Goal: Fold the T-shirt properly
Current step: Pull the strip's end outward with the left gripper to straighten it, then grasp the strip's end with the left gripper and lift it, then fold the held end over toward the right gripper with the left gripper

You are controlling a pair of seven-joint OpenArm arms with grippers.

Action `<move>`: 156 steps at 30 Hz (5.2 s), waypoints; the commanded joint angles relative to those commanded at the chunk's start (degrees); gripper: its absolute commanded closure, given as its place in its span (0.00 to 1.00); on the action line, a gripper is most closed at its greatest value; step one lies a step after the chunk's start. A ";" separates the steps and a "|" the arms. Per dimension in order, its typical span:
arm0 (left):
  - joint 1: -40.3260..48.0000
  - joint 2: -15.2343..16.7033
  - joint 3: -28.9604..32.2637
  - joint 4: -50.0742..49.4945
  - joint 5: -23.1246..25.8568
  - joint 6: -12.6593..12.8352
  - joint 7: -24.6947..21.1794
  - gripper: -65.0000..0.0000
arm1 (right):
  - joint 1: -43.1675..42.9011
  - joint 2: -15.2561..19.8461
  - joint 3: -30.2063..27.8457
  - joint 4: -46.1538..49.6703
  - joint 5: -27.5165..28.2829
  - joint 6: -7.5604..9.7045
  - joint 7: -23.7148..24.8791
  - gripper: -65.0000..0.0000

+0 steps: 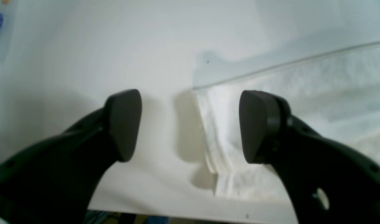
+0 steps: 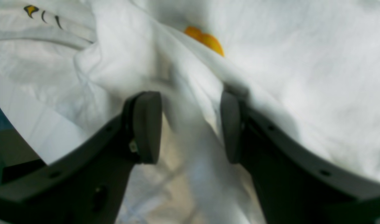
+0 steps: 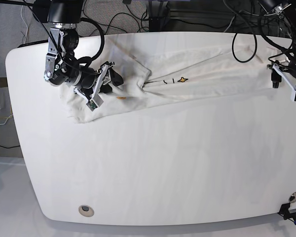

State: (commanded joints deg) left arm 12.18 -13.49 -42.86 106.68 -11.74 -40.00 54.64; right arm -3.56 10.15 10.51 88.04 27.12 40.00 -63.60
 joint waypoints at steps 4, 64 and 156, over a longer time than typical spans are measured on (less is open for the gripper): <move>0.00 0.00 0.09 0.00 0.00 0.00 0.00 0.29 | 0.62 0.00 -0.09 -0.09 0.00 0.00 0.00 0.54; -14.86 1.49 3.96 -16.53 9.67 0.00 -5.63 0.29 | 4.22 3.34 -0.09 -0.26 -0.18 0.00 2.02 0.54; -15.38 17.85 22.24 0.88 -5.01 0.00 17.58 1.00 | 4.04 2.02 -0.26 -0.26 0.00 0.00 2.02 0.54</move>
State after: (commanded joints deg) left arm -3.21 4.35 -20.62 107.56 -16.75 -40.00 72.22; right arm 0.48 12.18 10.24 87.78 27.12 40.00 -61.58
